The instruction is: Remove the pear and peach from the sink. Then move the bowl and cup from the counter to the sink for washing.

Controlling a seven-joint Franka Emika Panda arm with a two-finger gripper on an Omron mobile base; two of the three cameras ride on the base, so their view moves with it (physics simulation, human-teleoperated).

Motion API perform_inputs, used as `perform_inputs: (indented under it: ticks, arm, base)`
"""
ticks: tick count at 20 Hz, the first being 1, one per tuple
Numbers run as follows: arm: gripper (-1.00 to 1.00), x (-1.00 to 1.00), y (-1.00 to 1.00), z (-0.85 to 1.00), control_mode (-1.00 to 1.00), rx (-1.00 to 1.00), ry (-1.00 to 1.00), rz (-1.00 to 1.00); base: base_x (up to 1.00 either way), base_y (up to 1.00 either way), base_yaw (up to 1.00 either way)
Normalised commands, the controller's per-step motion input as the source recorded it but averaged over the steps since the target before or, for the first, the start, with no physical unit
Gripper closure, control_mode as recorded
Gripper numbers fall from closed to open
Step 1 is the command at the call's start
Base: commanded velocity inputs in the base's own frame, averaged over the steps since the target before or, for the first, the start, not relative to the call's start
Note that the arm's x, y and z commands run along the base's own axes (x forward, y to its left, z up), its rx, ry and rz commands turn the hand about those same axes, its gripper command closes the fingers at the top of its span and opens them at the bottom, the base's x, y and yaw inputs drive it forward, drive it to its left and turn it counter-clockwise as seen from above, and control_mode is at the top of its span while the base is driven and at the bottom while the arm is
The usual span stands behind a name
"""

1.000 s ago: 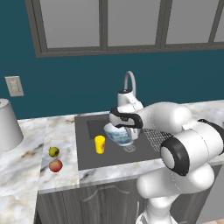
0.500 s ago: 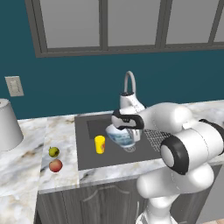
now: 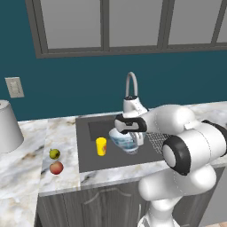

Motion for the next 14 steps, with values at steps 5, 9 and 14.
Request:
perform_inputs:
  ticks: [5, 9, 14]
  arm:
    - [1.0, 0.01, 0.0, -0.13, -1.0, 0.0, 0.0, 0.0]
    - [1.0, 0.05, 0.0, -0.13, -1.0, 0.0, -0.03, 0.0]
    - [1.0, 0.09, 0.0, -0.12, -1.0, 0.0, -0.02, 0.0]
  base:
    - [0.0, 0.0, 0.0]
    - [0.0, 0.0, 0.0]
    - [0.0, 0.0, 0.0]
